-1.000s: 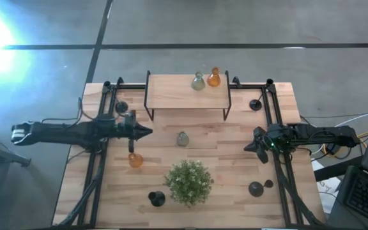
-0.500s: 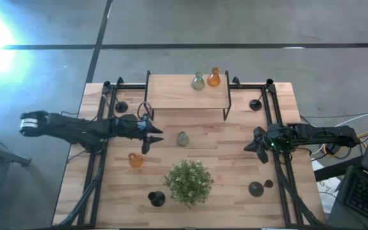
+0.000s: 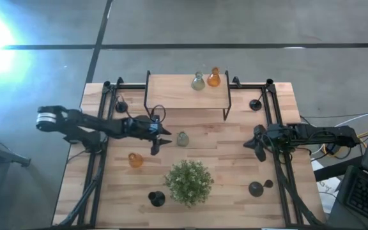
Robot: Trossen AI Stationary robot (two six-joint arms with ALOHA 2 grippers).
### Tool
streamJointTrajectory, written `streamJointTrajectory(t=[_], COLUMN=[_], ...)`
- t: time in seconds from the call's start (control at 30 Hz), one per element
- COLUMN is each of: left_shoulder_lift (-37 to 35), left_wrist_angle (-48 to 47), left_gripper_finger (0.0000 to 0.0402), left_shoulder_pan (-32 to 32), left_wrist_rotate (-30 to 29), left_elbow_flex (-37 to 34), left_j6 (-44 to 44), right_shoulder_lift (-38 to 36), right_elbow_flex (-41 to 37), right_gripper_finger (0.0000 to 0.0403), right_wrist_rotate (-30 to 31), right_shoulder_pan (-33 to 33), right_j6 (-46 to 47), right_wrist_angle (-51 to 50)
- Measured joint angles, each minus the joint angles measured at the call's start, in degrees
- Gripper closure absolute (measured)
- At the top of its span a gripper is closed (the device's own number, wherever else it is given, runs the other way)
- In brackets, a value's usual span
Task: Pick & Place candle stick holders
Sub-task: Put the green glass candle holder on the shelf aligned with the other glass candle holder
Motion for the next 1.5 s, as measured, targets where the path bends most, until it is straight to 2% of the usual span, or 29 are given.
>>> streamJointTrajectory(t=[0.17, 0.47, 0.7, 0.83, 1.03, 1.5], left_shoulder_lift=[3.7, 8.2, 12.4, 14.4, 16.1, 17.7], left_wrist_angle=[3.7, 8.0, 15.3, 15.4, 15.4, 15.7], left_gripper_finger=[0.0213, 0.0213, 0.0213, 0.0213, 0.0213, 0.0213], left_shoulder_pan=[0.0, 0.0, 0.0, 0.0, 0.0, 0.6], left_wrist_rotate=[0.0, -0.3, -1.0, -1.0, -0.9, -1.6], left_elbow_flex=[0.0, 0.0, 0.1, 1.3, 3.3, 3.7], left_j6=[1.0, 2.9, 2.7, 2.9, 3.8, 4.9], right_shoulder_lift=[-0.1, -0.2, -1.3, -3.4, -9.9, -9.9], right_elbow_flex=[0.0, 0.0, -0.7, -1.8, -5.2, -5.8], right_gripper_finger=[0.0394, 0.0394, 0.0394, 0.0394, 0.0394, 0.0394], right_wrist_rotate=[4.4, 6.1, 6.1, 5.1, -2.1, -2.4], right_shoulder_pan=[0.0, 0.0, 0.0, 0.0, 0.0, 0.0], right_j6=[0.2, -1.2, -18.9, -23.3, -23.0, -24.4], right_wrist_angle=[-0.6, 1.8, 22.1, 26.7, 26.9, 28.9])
